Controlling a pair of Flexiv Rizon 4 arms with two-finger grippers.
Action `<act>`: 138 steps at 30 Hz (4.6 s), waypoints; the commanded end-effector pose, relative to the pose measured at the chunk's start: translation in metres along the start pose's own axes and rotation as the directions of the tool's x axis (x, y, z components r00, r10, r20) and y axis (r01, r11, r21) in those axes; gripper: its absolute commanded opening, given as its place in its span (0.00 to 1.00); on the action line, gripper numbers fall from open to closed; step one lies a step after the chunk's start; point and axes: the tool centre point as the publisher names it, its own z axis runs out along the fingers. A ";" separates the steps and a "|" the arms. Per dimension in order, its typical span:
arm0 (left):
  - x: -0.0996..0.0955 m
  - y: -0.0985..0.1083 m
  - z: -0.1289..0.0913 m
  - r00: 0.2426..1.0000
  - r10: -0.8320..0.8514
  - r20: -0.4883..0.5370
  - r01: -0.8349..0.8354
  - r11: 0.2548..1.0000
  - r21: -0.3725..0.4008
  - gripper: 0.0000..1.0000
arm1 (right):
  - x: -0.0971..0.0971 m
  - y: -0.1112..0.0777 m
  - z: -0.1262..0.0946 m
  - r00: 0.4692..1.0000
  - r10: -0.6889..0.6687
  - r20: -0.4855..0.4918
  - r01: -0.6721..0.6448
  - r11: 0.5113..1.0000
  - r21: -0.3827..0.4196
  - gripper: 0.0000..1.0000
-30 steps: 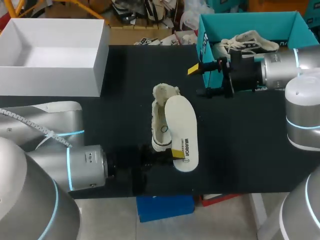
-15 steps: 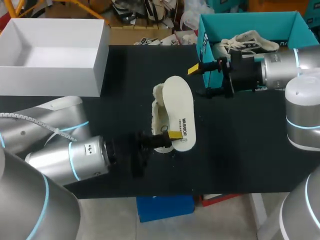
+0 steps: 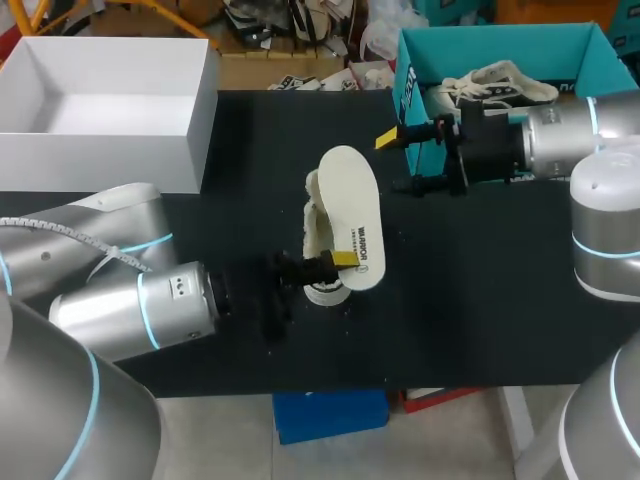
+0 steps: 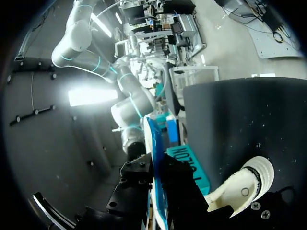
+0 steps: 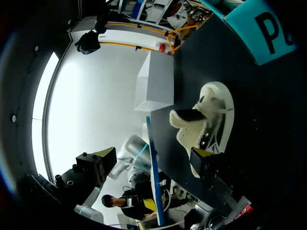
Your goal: Take the shoe out of the shoebox, open the shoe tongue, remove and reinsert the insole, then place the shoe into the shoebox
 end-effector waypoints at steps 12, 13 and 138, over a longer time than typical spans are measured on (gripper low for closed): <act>-0.002 0.028 -0.001 0.998 0.026 -0.063 -0.011 0.974 0.226 0.00 | 0.000 0.000 0.002 1.000 0.000 0.000 0.000 1.000 -0.003 1.00; -0.002 0.029 -0.002 0.998 0.025 -0.066 -0.009 0.972 0.236 0.00 | 0.000 0.000 0.002 1.000 0.000 0.000 0.000 1.000 -0.003 1.00; -0.034 0.008 -0.051 0.889 -0.298 -0.349 0.262 0.954 -0.149 1.00 | 0.005 -0.049 0.062 0.992 -0.117 -0.050 0.123 0.983 0.135 0.00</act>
